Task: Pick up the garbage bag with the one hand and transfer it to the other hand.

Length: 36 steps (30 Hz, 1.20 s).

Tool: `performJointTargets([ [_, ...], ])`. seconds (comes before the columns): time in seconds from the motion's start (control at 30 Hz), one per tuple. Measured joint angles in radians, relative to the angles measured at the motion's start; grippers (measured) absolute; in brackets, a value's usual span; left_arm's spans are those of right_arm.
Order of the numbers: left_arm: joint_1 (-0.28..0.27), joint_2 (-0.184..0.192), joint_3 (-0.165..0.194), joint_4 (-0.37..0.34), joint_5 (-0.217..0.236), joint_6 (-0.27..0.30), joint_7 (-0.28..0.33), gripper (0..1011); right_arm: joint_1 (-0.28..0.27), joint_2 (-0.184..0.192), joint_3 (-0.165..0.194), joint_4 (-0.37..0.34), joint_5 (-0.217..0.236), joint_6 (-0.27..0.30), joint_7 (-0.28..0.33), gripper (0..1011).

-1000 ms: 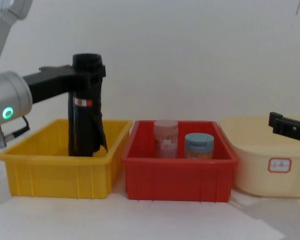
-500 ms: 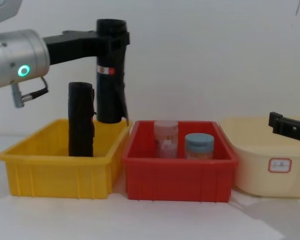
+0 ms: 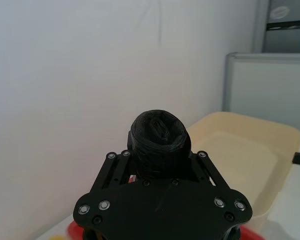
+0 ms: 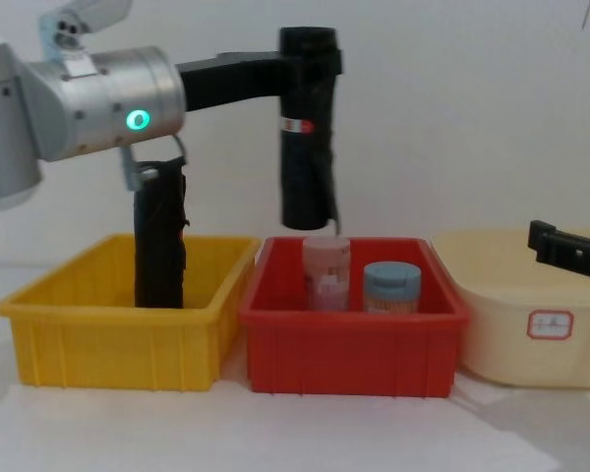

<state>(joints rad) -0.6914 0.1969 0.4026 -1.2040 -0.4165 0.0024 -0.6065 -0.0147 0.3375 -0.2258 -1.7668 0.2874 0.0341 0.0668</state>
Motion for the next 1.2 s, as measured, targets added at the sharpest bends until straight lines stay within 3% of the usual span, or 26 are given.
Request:
performJointTargets([
  [0.33, -0.158, -0.124, 0.044, 0.306, -0.055, -0.087, -0.157, 376, 0.0, 0.0, 0.0, 0.0, 0.0, 0.0, 0.0, 1001],
  [0.6, -0.241, -0.198, 0.064, 0.482, -0.081, -0.137, -0.248, 376, 0.0, 0.0, 0.0, 0.0, 0.0, 0.0, 0.0, 1001],
  [0.87, -0.258, -0.223, 0.081, 0.519, -0.092, -0.142, -0.286, 376, 0.0, 0.0, 0.0, 0.0, 0.0, 0.0, 0.0, 1001],
  [1.2, -0.253, -0.23, 0.102, 0.495, -0.102, -0.121, -0.315, 376, 0.0, 0.0, 0.0, 0.0, 0.0, 0.0, 0.0, 1001],
])
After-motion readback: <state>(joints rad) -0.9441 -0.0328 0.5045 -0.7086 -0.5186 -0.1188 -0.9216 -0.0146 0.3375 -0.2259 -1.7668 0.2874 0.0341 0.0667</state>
